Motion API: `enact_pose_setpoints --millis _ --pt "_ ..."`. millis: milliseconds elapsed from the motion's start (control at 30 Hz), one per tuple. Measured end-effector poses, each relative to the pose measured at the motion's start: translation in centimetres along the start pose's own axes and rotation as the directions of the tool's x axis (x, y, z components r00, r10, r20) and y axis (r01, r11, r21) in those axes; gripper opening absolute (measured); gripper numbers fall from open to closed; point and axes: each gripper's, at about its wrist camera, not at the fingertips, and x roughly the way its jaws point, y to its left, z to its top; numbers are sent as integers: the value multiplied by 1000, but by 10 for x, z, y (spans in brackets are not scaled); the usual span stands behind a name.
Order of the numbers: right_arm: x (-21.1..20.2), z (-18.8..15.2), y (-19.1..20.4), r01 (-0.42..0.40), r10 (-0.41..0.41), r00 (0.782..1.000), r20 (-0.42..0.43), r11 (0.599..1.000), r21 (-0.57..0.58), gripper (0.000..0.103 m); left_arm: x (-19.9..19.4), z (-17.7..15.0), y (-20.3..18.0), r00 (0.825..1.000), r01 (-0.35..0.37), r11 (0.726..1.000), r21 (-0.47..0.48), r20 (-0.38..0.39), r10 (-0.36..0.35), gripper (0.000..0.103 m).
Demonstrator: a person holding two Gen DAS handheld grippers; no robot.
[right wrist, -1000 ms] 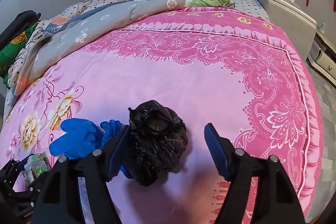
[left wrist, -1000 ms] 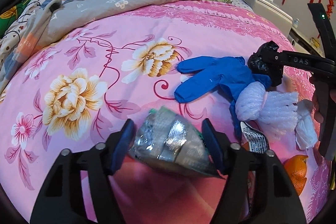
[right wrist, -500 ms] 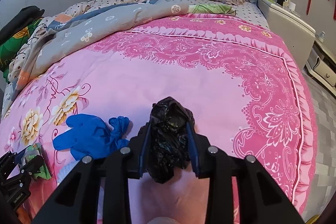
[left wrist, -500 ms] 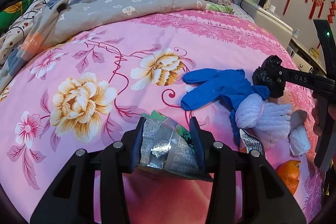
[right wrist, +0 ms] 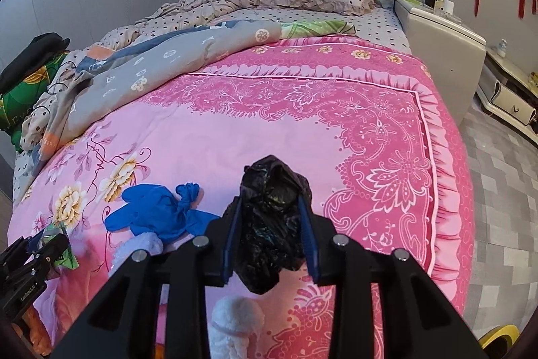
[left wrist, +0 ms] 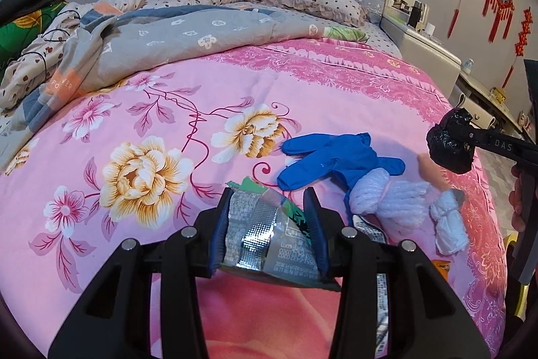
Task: Collect trash
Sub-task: 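Carry the foil wrapper and black bag over the yellow-rimmed bin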
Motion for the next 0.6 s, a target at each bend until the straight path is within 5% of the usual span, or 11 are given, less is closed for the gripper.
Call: enact_pose_setpoints --millis 600 --pt "-100 -21 -21 -9 4 996 84 999 50 31 -77 11 -38 995 17 999 39 95 -21 40"
